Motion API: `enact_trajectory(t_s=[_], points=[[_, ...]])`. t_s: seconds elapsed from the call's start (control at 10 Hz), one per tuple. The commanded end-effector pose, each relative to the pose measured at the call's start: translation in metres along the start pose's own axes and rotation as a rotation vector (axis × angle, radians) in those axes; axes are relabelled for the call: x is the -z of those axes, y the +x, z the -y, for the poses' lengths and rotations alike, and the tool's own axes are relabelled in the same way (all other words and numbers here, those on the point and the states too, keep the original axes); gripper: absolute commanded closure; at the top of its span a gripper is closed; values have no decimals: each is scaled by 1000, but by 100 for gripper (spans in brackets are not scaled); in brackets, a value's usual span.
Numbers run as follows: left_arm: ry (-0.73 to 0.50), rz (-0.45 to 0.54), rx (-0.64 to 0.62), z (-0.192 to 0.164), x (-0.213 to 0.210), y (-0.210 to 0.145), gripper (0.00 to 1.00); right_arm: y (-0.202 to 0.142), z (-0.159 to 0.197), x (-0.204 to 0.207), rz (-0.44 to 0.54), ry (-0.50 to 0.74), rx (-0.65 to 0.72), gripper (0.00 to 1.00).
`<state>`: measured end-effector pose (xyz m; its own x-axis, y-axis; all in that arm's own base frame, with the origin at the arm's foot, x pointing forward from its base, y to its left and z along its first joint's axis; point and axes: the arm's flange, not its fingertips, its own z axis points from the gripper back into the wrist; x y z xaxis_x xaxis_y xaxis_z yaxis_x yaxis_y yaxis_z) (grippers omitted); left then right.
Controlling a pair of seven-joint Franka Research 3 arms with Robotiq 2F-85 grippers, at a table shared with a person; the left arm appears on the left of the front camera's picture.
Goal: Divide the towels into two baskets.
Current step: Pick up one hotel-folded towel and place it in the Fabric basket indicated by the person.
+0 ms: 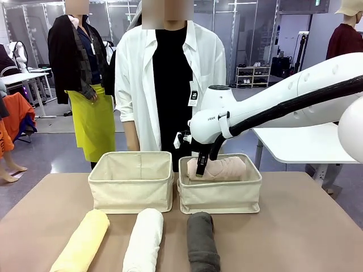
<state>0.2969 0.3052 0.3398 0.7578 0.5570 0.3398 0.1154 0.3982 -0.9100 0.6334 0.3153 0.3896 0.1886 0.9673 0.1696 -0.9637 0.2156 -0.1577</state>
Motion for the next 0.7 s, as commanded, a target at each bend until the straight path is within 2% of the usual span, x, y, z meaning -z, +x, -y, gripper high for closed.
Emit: enact_trajectory(t_s=[0.0,0.1,0.4,0.6], points=[[-8,6,2,2,-3,0,0,5,1,-3,-24,-5,36,21],[-8,6,2,2,-3,0,0,5,1,-5,-28,-4,36,0],[-8,6,2,2,-3,0,0,6,-4,-8,-46,-3,21,3],[-8,6,2,2,-3,0,0,4,-10,-16,-44,-9,-4,0]])
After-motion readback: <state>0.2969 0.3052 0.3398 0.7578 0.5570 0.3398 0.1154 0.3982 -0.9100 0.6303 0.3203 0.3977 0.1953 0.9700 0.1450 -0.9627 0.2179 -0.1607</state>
